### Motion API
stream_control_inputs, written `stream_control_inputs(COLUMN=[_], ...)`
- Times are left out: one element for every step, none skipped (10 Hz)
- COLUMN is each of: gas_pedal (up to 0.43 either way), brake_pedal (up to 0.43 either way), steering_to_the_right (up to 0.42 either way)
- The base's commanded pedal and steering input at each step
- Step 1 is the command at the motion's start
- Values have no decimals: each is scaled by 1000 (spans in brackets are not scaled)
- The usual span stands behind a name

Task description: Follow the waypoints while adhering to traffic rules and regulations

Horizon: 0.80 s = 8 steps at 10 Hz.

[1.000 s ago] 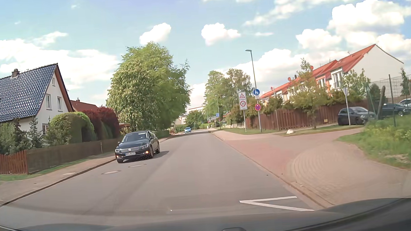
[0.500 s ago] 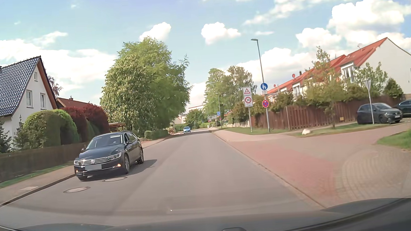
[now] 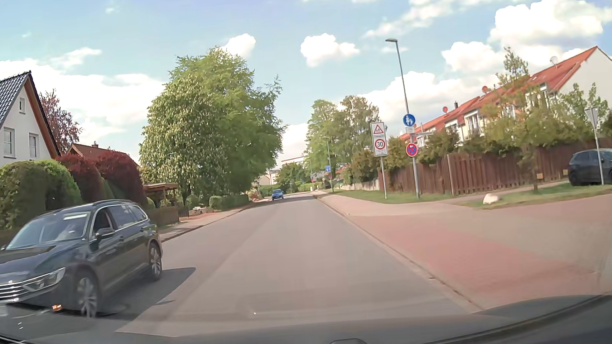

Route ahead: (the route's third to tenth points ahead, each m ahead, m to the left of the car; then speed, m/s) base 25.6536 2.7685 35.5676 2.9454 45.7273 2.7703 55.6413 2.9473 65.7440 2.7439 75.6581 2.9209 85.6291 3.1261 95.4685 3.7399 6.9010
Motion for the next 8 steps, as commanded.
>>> stream_control_inputs(gas_pedal=[98,98,98,98,98,98,98,98], brake_pedal=[0,0,0,0,0,0,0,0], steering_to_the_right=[-9,-9,-9,-9,-9,-9,-9,-9])
